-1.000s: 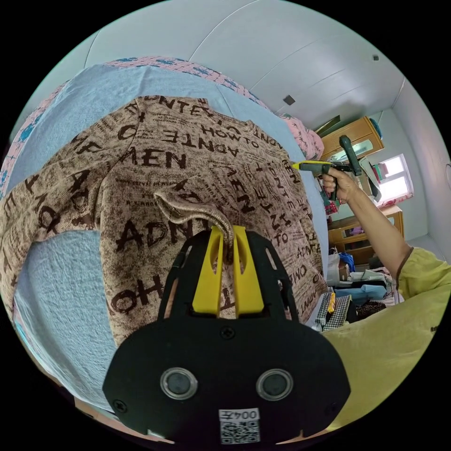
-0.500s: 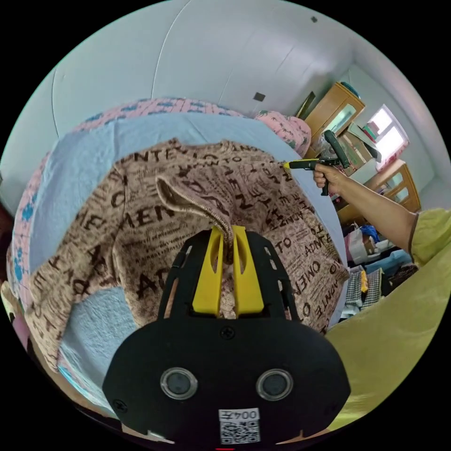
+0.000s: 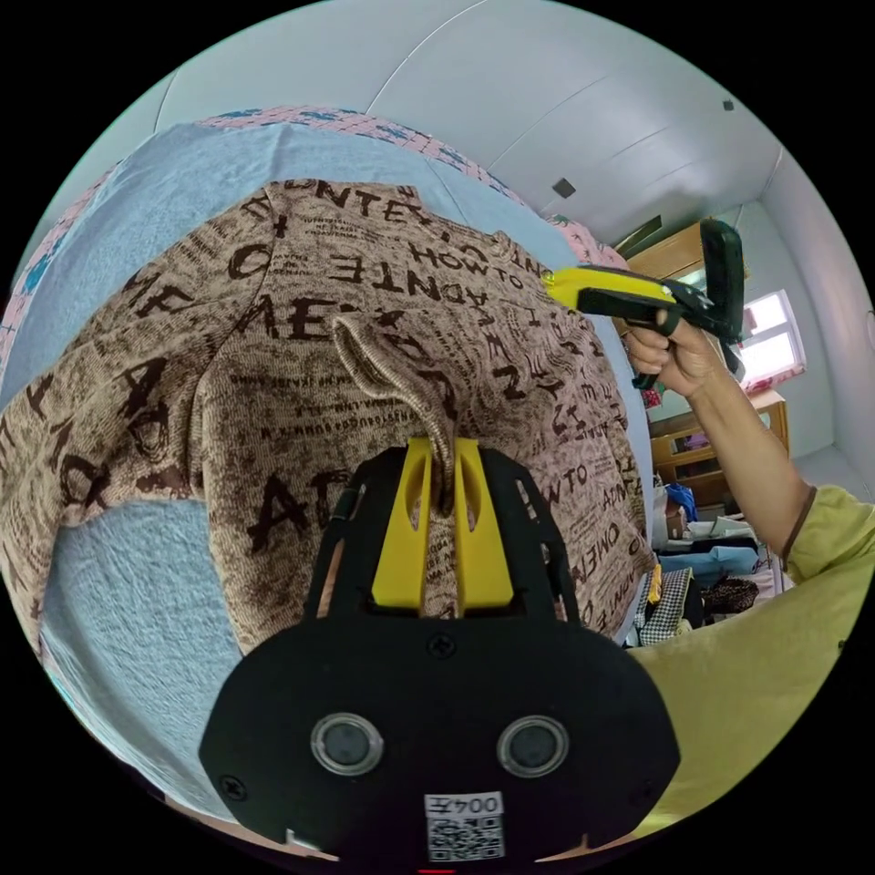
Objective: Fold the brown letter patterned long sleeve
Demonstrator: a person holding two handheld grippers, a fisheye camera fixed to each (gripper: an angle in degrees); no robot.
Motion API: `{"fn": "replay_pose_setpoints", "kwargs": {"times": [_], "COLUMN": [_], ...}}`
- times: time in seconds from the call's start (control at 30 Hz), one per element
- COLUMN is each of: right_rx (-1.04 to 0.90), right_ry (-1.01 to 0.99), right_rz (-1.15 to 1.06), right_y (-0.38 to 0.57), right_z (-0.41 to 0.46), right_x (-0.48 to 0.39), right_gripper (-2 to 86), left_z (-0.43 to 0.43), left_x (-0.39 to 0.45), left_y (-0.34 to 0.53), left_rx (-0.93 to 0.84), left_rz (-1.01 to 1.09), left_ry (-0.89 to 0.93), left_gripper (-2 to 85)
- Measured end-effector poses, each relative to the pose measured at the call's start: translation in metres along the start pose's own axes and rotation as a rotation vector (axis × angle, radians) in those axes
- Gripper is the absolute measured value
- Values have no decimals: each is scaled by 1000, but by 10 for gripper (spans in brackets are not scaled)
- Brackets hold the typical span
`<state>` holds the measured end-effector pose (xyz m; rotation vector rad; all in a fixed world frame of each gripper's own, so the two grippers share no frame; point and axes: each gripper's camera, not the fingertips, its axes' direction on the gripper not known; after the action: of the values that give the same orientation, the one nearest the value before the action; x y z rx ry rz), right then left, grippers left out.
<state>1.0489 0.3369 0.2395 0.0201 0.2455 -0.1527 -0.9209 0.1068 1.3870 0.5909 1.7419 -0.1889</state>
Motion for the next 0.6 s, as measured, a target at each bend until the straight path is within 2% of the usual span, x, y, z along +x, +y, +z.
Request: {"fn": "replay_pose_setpoints", "kwargs": {"times": [0.17, 0.23, 0.27, 0.37, 0.4, 0.5, 0.57, 0.6], "right_rx": [-215, -318, -357, -328, -269, -82, -26, -57], "right_ry": [41, 76, 93, 19, 48, 104, 116, 136], "right_rz": [-237, -304, -324, -308, -301, -205, -122, -77], "right_y": [-55, -62, -62, -57, -51, -37, -31, -29], "right_z": [60, 80, 86, 68, 54, 20, 19, 30], "right_x": [-67, -85, -91, -96, -99, -100, -97, -96], "right_gripper": [113, 106, 75, 23, 18, 23, 42, 60], "left_z": [-5, -8, -9, -19, -28, -43, -39, -35], "left_x": [7, 10, 12, 22, 28, 41, 35, 23], "left_y": [-5, -8, -10, -14, -16, -22, -28, -32], "left_rx": [-16, -25, -32, -33, -13, 29, 1, -32], "left_rz": [31, 43, 52, 64, 67, 105, 99, 59], "left_ry": [-28, -37, -47, -73, -85, -138, -170, -143], "left_gripper": [37, 38, 39, 42, 43, 49, 61, 68]}}
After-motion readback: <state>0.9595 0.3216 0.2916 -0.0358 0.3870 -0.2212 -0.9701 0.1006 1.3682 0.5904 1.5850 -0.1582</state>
